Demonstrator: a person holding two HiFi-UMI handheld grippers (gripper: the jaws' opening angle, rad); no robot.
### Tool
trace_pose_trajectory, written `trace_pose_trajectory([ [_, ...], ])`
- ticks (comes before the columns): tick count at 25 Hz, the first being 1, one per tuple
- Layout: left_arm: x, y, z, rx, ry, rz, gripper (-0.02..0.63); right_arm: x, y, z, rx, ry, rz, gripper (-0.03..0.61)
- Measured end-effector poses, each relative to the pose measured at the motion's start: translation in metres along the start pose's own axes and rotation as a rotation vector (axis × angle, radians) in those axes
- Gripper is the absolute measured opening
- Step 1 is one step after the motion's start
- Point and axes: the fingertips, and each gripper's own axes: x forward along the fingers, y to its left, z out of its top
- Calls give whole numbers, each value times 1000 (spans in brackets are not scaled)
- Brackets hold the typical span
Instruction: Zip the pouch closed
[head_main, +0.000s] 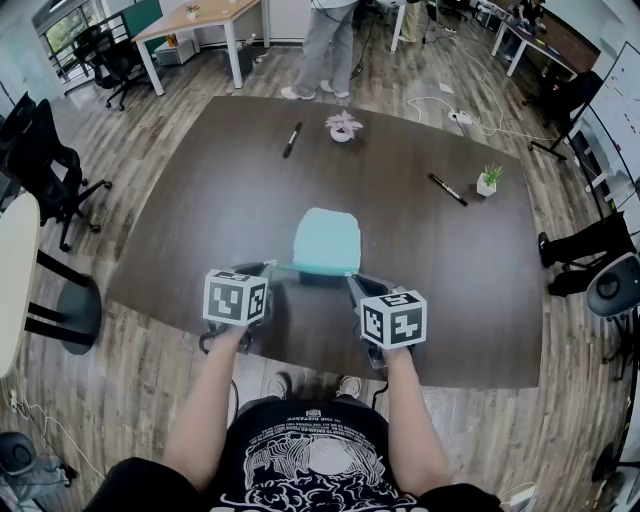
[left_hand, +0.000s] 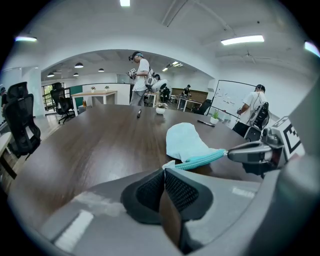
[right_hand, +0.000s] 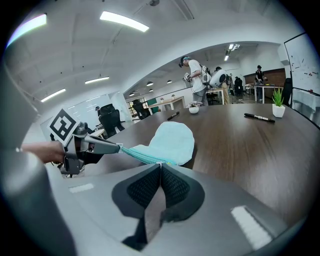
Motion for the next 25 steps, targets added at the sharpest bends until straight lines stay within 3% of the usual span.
trace_pose_trajectory([
  [25,9,-12,-19,54,67,-37,14,9,-15,-33,50,82,-52,9],
])
